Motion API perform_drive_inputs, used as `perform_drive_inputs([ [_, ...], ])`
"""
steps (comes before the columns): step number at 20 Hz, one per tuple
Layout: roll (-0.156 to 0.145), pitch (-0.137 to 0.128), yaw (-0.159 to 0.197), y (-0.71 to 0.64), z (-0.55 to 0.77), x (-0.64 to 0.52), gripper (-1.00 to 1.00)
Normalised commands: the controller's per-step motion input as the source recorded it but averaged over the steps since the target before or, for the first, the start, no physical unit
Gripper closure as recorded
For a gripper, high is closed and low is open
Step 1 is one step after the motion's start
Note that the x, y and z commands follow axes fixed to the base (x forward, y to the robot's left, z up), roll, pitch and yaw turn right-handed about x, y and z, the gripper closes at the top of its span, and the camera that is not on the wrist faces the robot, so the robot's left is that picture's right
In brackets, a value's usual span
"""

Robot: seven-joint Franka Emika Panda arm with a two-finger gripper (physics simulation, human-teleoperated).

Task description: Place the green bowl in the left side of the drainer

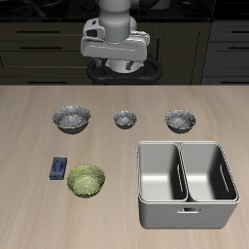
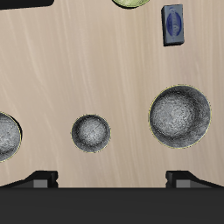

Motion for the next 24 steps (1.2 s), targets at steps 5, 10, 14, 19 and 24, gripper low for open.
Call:
perform_drive_inputs([
  [5, -0.007, -0.004, 0.007, -0.25, 0.04, 0.16, -1.00],
  [10, -0.035, -0.016, 0.018, -0.47, 0.09, 0.34, -1.00],
  [14, -0.035, 0.010, -0.023, -0.53, 0.09, 0.36, -1.00],
  [19, 0.028, 0.025, 0.030, -0.35, 0.05, 0.38, -1.00],
  [24, 0.035, -0.004, 0.057, -0.19, 0.03, 0.26, -1.00],
])
